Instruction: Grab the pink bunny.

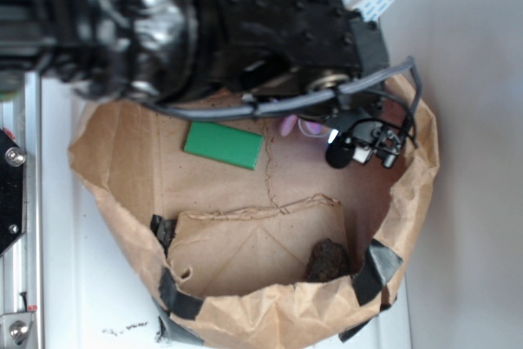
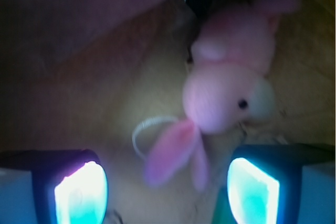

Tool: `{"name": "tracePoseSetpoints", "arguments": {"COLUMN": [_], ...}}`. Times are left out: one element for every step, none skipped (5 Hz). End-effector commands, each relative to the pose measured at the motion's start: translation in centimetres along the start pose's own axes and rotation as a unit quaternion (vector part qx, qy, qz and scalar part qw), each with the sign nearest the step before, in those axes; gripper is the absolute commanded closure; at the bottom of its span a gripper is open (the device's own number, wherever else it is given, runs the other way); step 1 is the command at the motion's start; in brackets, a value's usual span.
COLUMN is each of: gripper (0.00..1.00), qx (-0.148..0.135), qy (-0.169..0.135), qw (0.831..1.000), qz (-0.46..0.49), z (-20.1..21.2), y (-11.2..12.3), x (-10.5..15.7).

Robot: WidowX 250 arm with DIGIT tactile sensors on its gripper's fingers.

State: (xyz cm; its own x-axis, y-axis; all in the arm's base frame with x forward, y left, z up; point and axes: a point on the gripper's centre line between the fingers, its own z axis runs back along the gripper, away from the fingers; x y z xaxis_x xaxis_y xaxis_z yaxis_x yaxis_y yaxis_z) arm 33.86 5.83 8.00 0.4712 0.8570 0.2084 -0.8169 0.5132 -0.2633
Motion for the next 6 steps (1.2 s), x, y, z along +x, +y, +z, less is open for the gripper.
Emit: {"name": "tracePoseSetpoints", "arguments": {"gripper": [0.00,0.00,0.00,0.00,0.00,0.00], "qx": [0.009,0.020,0.041,0.088,0.088,0.088], "qy": [-0.042,-0.049,-0.052,-0.017,-0.017,-0.017], "qw": [0.999,0.998,0.997,0.996,0.996,0.996], "qz": [0.027,0.032,0.029,0.023,0.023,0.023], "z": [0.6,0.3,-0.2,0.4,0.4,0.4], "y": [0.9,1.3,2.2,3.1,3.1,3.1], "x": [3.6,4.3,4.1,3.3,3.3,3.3]}}
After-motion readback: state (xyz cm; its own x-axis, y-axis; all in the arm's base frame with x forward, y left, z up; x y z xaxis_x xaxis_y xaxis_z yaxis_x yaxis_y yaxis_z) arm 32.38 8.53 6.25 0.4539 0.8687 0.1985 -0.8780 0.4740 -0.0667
